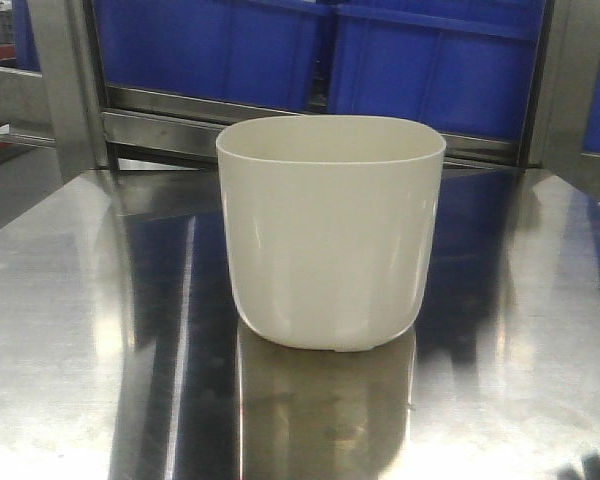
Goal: Move white bin to right shelf second layer
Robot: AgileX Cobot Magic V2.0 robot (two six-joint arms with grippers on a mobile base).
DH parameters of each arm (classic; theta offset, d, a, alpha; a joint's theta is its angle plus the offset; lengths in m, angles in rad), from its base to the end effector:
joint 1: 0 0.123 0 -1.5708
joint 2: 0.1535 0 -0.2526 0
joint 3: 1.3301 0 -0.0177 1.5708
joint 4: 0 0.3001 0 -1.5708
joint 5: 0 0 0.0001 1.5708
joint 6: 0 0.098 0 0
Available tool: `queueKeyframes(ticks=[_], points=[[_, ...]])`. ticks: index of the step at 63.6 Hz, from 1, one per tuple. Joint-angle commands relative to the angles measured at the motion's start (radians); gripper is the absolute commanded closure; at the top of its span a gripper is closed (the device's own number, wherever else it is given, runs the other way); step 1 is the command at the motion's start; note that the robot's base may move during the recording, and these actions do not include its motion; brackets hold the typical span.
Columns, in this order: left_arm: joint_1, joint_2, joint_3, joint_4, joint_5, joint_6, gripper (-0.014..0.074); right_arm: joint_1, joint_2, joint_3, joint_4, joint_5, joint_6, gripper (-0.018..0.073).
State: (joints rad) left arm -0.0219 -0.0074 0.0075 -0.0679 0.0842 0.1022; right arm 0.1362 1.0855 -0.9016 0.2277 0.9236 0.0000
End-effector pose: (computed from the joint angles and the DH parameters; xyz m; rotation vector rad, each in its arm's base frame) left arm 0.1455 -0.0038 0.2037 0.0487 1.5670 0.0055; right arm 0.2646 0.0541 0.2689 -0.0646 2.5886 0.3354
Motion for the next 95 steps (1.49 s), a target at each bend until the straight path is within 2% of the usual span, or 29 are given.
queueKeyframes(ticks=[1,5,15,21,37,50,60,95], points=[[0.000,-0.016,0.037,-0.006,-0.084,-0.003,0.0512,0.026,0.031,-0.092,0.039,-0.016,0.019,0.0202],[0.000,-0.016,0.037,-0.006,-0.084,-0.003,0.0512,0.051,0.062,-0.149,0.086,0.005,0.034,0.0149],[0.000,-0.016,0.037,-0.006,-0.084,-0.003,0.0512,0.133,0.147,-0.297,0.113,0.086,0.040,0.0143],[0.000,-0.016,0.037,-0.006,-0.084,-0.003,0.0512,0.170,0.219,-0.366,0.105,0.119,0.149,0.0143],[0.000,-0.016,0.037,-0.006,-0.084,-0.003,0.0512,0.278,0.378,-0.551,-0.083,0.172,0.454,0.0143],[0.000,-0.016,0.037,-0.006,-0.084,-0.003,0.0512,0.378,0.449,-0.618,-0.175,0.203,0.502,0.0143],[0.000,-0.016,0.037,-0.006,-0.084,-0.003,0.0512,0.388,0.496,-0.618,-0.206,0.214,0.538,0.0143],[0.000,-0.016,0.037,-0.006,-0.084,-0.003,0.0512,0.402,0.602,-0.617,-0.215,0.215,0.613,0.0143]])
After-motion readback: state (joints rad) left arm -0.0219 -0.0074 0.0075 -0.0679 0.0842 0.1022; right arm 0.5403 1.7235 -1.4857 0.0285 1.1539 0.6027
